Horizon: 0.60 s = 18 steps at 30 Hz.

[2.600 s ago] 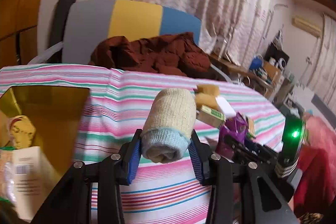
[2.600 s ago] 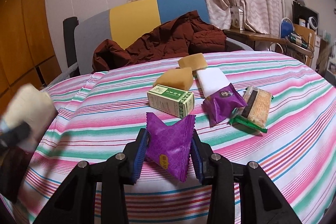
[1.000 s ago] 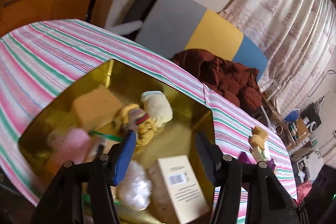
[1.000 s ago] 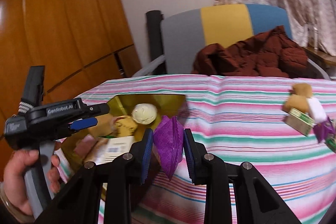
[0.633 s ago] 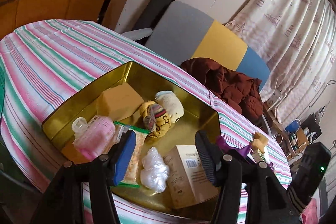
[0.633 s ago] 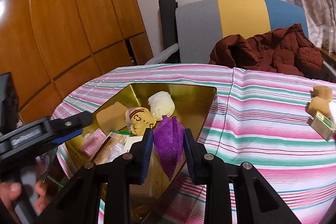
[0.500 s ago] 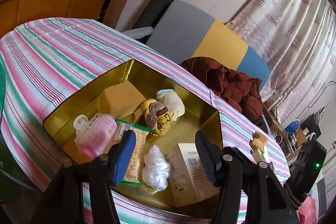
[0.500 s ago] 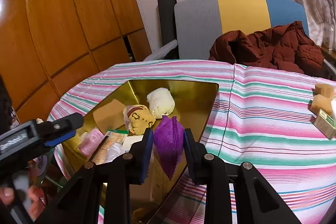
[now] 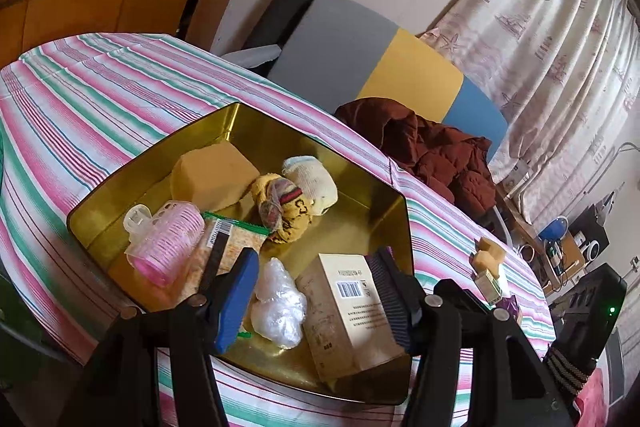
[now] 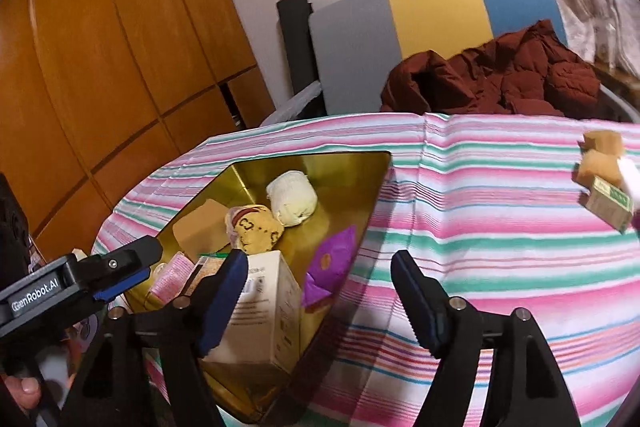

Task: Organize objects
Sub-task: 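Release the purple packet into the gold tray with the right tool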

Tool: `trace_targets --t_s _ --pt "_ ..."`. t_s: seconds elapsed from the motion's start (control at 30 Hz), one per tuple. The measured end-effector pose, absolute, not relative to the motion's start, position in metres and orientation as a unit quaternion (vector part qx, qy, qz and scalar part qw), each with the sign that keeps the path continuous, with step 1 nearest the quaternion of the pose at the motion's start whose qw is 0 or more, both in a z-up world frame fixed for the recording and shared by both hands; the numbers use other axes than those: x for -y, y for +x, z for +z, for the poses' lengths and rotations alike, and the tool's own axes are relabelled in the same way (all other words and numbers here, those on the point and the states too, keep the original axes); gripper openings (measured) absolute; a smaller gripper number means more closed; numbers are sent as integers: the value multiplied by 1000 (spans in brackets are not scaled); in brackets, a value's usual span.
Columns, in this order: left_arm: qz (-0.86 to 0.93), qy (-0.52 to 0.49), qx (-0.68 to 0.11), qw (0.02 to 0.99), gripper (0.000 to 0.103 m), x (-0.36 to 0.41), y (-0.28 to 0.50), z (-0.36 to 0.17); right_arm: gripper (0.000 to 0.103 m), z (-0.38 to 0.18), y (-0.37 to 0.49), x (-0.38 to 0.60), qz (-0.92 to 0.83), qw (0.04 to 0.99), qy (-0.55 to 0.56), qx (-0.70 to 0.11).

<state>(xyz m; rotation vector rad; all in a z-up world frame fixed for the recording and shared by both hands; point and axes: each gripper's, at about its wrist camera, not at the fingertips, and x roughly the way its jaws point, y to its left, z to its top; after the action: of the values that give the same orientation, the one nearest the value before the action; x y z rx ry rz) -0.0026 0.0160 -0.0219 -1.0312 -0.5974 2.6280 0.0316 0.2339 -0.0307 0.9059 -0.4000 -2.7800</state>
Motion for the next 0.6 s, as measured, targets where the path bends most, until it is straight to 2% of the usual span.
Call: trace_targets --t_s 0.27,0.6 --pt "904 -359 190 133 60 -27 3 -22 77 -32 38 -246 -935 84 310 153" --pt "903 -366 176 139 60 -39 5 -22 84 -36 43 -261 -934 53 319 152"
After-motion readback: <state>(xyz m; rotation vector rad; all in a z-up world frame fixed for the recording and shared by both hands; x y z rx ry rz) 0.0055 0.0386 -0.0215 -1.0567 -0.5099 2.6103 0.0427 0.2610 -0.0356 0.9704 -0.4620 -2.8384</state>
